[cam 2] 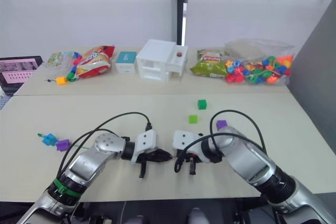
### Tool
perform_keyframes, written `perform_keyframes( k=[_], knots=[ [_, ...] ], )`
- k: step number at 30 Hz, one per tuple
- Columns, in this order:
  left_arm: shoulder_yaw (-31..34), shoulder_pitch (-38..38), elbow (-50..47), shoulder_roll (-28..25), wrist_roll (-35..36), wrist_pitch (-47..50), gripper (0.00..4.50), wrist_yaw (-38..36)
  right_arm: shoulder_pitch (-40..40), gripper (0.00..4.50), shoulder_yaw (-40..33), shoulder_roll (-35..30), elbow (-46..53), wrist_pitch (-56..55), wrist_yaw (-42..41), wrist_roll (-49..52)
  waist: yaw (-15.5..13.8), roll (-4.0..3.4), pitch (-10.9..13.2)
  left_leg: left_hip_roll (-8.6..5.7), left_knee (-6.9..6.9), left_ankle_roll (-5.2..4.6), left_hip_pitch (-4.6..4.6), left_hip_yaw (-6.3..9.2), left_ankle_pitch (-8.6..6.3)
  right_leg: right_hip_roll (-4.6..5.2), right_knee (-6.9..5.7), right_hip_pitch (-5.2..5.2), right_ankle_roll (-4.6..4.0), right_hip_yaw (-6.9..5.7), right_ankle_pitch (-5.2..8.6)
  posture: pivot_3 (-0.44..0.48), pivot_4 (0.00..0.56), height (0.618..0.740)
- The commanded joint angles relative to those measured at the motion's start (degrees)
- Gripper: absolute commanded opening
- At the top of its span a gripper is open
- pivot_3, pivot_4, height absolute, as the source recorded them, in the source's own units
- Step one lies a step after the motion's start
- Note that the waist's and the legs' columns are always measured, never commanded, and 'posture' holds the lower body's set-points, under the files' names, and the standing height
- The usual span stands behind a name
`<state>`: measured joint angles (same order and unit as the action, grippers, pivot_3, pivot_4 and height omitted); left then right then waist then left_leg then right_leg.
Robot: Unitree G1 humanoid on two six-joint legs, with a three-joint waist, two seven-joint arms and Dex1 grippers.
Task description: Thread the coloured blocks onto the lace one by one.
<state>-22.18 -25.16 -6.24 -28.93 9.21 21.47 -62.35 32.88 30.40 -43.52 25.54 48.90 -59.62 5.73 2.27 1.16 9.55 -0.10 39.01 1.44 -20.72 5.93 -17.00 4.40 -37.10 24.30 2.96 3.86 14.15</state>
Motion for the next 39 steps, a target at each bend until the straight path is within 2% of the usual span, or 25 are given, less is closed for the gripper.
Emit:
perform_keyframes(
  k=[1, 7, 8, 15, 17, 19, 21, 23, 27, 32, 39],
  knots=[
    [0.6, -0.3, -1.6, 0.2, 0.5, -0.1, 0.03, 0.2, 0.0, 0.0, -0.7, -0.5, 2.1, 0.6, -0.3, 0.7, 0.0, 0.0, 0.0, 0.0, 0.0, 0.0, 0.0, 0.0, 0.0, 0.0, 0.0, 0.0, 0.0, 0.0, 0.0, 0.0, 0.15, 0.74],
    [0.8, -0.1, -2.1, 0.2, 0.9, 0.2, 0.03, 0.1, -2.3, 0.0, -2.5, -1.0, 3.8, 1.9, 0.8, 1.6, 0.0, 0.0, 0.0, 0.0, 0.0, 0.0, 0.0, 0.0, 0.0, 0.01, 0.0, 0.0, 0.0, 0.0, 0.0, 0.0, 0.15, 0.74],
    [0.8, 0.0, -2.4, 0.1, 0.9, 0.4, 0.0, 0.0, -3.8, 0.7, -4.4, -0.9, 4.9, 3.0, 1.7, 2.5, -0.1, 0.0, 0.0, 0.0, 0.0, 0.0, 0.0, 0.01, 0.0, 0.01, 0.0, -0.01, 0.0, 0.0, 0.0, 0.0, 0.15, 0.74],
    [1.4, 0.7, -3.4, -1.0, 1.3, 1.2, 0.0, -0.6, -16.1, 3.04, -21.7, 5.1, 13.1, 12.4, 12.3, 8.1, -0.8, 0.0, 0.0, -0.01, 0.01, 0.0, 0.0, 0.0, 0.0, 0.01, 0.0, -0.02, 0.0, 0.0, 0.0, 0.0, 0.15, 0.74],
    [1.6, 0.9, -3.7, -1.2, 1.4, 1.5, 0.0, -0.6, -21.1, 3.8, -28.2, 9.3, 15.9, 15.0, 17.2, 8.7, -1.1, 0.01, 0.0, -0.01, 0.01, 0.0, 0.01, 0.0, 0.0, 0.01, -0.01, -0.04, 0.0, 0.0, 0.0, 0.0, 0.15, 0.74],
    [1.9, 1.0, -3.4, -1.3, 1.4, 1.4, 0.0, -0.7, -29.8, 4.38, -37.9, 17.4, 18.5, 15.7, 24.9, 7.2, -1.6, 0.03, 0.0, 0.0, -0.01, 0.0, 0.03, 0.02, 0.0, -0.01, -0.02, -0.04, 0.0, 0.0, 0.0, 0.0, 0.15, 0.74],
    [2.0, 1.0, -3.3, -1.3, 1.5, 1.5, 0.0, -0.7, -36.4, 4.46, -43.2, 22.6, 19.0, 12.8, 31.8, 4.1, -1.9, -0.04, -0.1, 0.0, -0.06, 0.0, 0.01, 0.08, 0.0, 0.0, -0.02, -0.04, 0.0, -0.05, 0.0, 0.0, 0.15, 0.74],
    [2.0, 1.1, -3.4, -1.4, 1.7, 1.7, 0.0, -0.8, -37.6, 4.46, -46.0, 27.6, 18.3, 9.0, 38.2, 2.1, -1.6, -0.05, -0.1, -0.07, 0.0, 0.01, 0.0, -0.05, 0.0, 0.06, 0.0, -0.03, 0.03, 0.05, -0.01, 0.0, 0.15, 0.74],
    [1.9, 1.0, -3.2, -1.3, 1.8, 1.9, 0.0, -0.9, -36.2, 4.46, -44.8, 33.8, 13.8, -0.5, 45.9, -0.3, -0.6, -0.05, -0.1, 0.02, -0.08, 0.04, 0.23, -0.23, 0.02, -0.02, 0.06, -0.13, 0.07, 0.16, -0.03, 0.0, 0.15, 0.74],
    [1.8, 0.8, -3.3, -1.2, 1.8, 2.0, 0.0, -0.8, -28.8, 4.46, -41.1, 34.5, 0.9, -9.1, 48.6, -2.2, 0.4, -0.08, -0.1, 0.05, -0.17, 0.04, 0.4, -0.21, 0.02, -0.06, -0.02, -0.21, 0.02, 0.17, -0.01, 0.0, 0.15, 0.74],
    [2.1, 1.3, -4.4, -1.6, 2.0, 2.6, 0.0, -0.2, -16.8, 4.46, -40.8, 33.7, -19.4, -18.5, 54.1, -5.0, 0.2, -0.09, -0.1, 0.02, -0.18, 0.04, 0.38, -0.18, 0.02, -0.01, -0.07, -0.17, -0.01, 0.16, -0.03, 0.0, 0.15, 0.74]
  ],
)
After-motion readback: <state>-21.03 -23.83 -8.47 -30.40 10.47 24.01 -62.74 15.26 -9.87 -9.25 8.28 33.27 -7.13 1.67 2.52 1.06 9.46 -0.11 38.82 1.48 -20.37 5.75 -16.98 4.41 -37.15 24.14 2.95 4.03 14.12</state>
